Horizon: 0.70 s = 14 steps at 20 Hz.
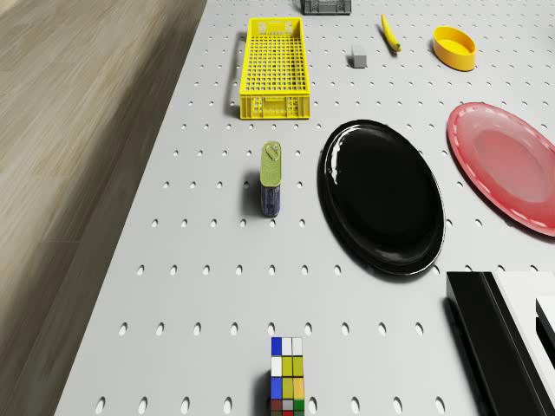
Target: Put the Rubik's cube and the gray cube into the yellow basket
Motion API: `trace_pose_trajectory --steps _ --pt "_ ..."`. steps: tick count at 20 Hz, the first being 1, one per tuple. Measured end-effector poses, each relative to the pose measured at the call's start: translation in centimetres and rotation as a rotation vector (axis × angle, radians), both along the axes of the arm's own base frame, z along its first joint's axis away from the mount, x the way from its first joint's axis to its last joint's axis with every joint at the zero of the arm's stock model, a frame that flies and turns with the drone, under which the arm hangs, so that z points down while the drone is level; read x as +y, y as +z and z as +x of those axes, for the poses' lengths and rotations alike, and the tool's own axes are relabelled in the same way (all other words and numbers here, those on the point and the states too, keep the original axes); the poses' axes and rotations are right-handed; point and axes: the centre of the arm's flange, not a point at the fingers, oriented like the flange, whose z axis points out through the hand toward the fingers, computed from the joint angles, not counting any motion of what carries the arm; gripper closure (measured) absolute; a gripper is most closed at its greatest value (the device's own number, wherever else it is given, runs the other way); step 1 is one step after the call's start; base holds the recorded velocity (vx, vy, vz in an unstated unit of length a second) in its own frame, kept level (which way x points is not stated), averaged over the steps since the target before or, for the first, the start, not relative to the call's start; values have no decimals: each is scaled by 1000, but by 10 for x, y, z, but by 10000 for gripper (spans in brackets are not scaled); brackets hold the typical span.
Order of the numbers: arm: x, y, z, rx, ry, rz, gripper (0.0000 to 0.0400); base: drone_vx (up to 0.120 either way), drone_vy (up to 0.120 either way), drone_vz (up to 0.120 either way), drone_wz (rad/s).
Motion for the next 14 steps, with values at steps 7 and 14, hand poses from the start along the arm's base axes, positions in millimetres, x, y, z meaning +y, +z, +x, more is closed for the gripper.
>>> trace_pose_trajectory --steps 7,14 --pt "37 -15 0 -4 -12 -399 0 120 0 0 0" --pt "81 -98 2 -4 -43 -1382 0 120 0 -57 0"
